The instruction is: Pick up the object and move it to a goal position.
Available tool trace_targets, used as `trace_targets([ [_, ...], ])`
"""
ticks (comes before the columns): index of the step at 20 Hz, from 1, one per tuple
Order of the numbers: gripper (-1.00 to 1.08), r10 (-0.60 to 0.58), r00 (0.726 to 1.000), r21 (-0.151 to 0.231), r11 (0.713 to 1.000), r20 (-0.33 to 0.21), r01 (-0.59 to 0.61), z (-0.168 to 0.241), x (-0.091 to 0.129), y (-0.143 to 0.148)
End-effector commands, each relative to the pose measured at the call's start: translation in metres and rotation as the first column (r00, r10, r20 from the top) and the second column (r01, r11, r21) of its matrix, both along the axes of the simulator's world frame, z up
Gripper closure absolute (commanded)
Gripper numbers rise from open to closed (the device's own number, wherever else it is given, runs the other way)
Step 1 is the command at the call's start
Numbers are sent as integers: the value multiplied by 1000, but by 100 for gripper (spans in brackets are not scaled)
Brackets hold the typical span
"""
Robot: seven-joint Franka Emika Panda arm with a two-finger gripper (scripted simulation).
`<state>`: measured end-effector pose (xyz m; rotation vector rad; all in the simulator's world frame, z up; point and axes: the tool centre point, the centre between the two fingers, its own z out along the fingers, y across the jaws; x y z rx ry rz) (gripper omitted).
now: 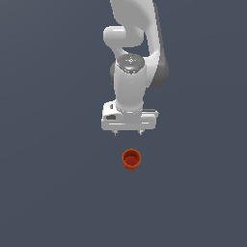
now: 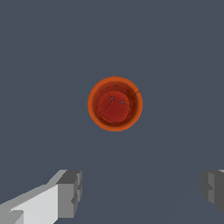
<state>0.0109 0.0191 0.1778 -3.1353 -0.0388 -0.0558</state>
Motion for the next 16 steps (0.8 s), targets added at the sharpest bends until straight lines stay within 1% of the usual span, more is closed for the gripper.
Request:
trace_targets([
  [1,-20,0,1000,0,1000,0,0,0,0,0],
  [10,-20,-9,1000,4,1000,7,9,1,2,0],
  [16,-20,30,999,-1,1000,10,-30,-3,7,-1],
])
